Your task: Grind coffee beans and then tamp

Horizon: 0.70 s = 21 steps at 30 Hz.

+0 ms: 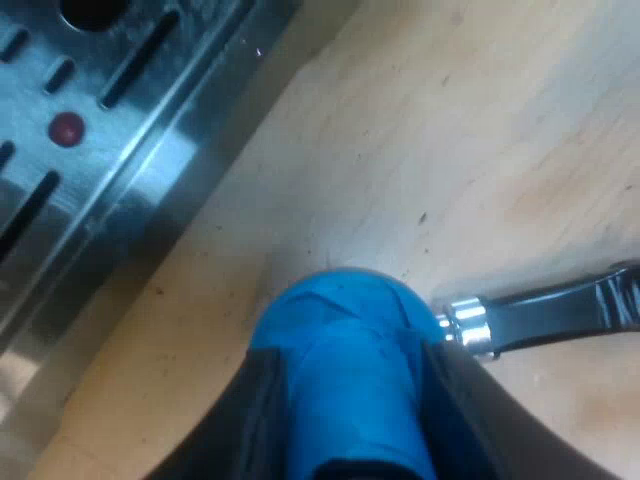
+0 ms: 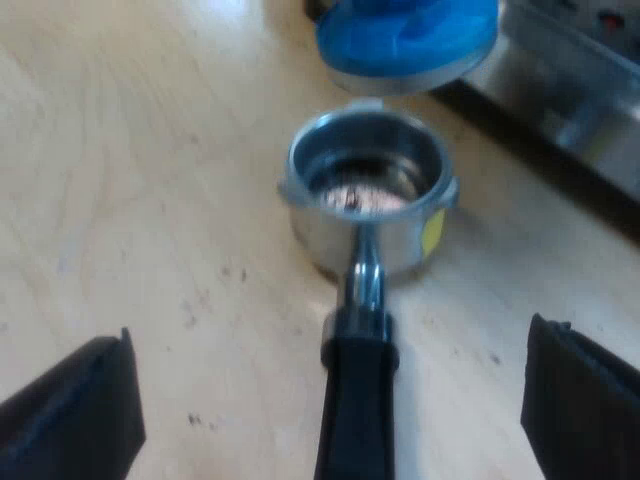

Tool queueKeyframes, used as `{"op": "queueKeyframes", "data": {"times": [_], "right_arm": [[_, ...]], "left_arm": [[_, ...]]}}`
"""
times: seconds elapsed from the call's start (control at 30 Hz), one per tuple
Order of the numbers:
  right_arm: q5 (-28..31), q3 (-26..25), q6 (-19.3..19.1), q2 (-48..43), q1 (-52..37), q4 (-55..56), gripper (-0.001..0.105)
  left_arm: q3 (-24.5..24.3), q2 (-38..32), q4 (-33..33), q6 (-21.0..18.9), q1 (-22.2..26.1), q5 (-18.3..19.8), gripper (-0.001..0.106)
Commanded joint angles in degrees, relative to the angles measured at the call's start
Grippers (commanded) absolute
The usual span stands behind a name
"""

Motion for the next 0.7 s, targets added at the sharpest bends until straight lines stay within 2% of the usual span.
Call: {"op": "queueKeyframes", "data": {"times": [0.03, 0.3, 0.47, 0.6, 0.7], "right_arm": [[-0.22, -1.95, -0.86, -0.33, -0.01, -0.41, 0.079], [-3.51, -6.55, -0.86, -0.22, -0.01, 0.12, 0.079], [-5.78, -9.62, -0.86, -0.22, -0.01, 0.12, 0.079], [-6.25, -10.61, -1.88, -0.02, -0.01, 1.7, 0.079], [-8.31, -12.17, -2.15, 0.71, -0.01, 5.95, 0.079]], "left_arm": [[-0.47, -4.19, 2.74, 0.3, -0.33, -1.95, 0.0], [-0.47, -8.94, 6.69, -0.09, 2.66, -0.98, 0.0], [-0.07, -10.28, 11.59, 1.09, 8.02, -0.99, 0.0], [0.95, -10.9, 11.64, 1.27, 9.95, -0.99, 0.0], [3.39, -11.99, 11.64, 1.74, 14.65, -0.99, 0.0]]}}
